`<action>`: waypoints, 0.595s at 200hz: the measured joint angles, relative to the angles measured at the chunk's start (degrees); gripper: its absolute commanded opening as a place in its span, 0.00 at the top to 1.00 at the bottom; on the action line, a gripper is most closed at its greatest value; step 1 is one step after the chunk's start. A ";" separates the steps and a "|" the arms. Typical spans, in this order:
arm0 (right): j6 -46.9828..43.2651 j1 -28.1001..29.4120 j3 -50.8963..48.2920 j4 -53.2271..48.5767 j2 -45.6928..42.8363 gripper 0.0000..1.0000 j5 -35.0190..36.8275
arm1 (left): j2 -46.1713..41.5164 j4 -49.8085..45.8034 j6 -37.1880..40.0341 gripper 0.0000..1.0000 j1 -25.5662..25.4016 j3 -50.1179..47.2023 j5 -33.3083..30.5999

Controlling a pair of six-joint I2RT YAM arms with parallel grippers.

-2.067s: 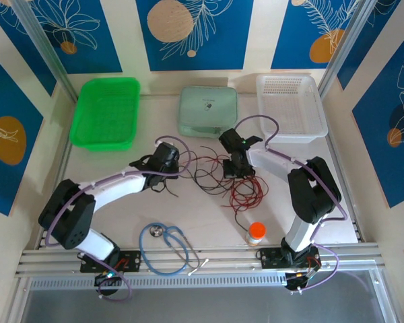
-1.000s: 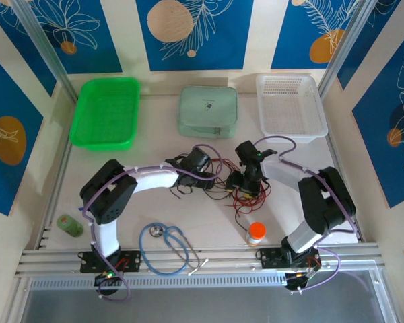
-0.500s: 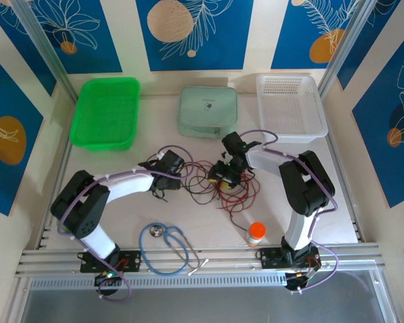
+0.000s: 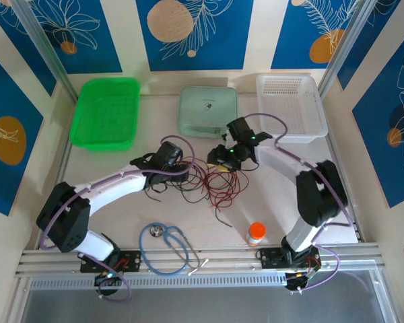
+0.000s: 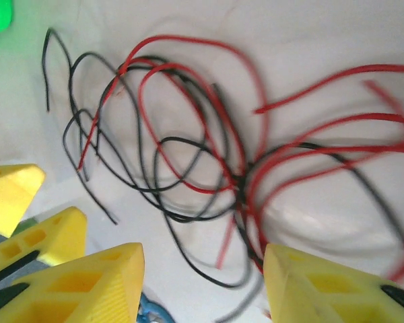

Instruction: Untangle the cables

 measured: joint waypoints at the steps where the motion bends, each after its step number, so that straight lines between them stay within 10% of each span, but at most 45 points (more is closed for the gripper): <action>1: -0.04 -0.09 -0.11 -0.15 -0.22 0.49 0.11 | 0.07 0.02 0.02 0.25 -0.04 0.11 0.11; 119: -2.99 -2.16 -6.38 -8.26 1.77 0.67 11.15 | 12.57 6.60 -1.60 0.26 -4.61 4.76 6.49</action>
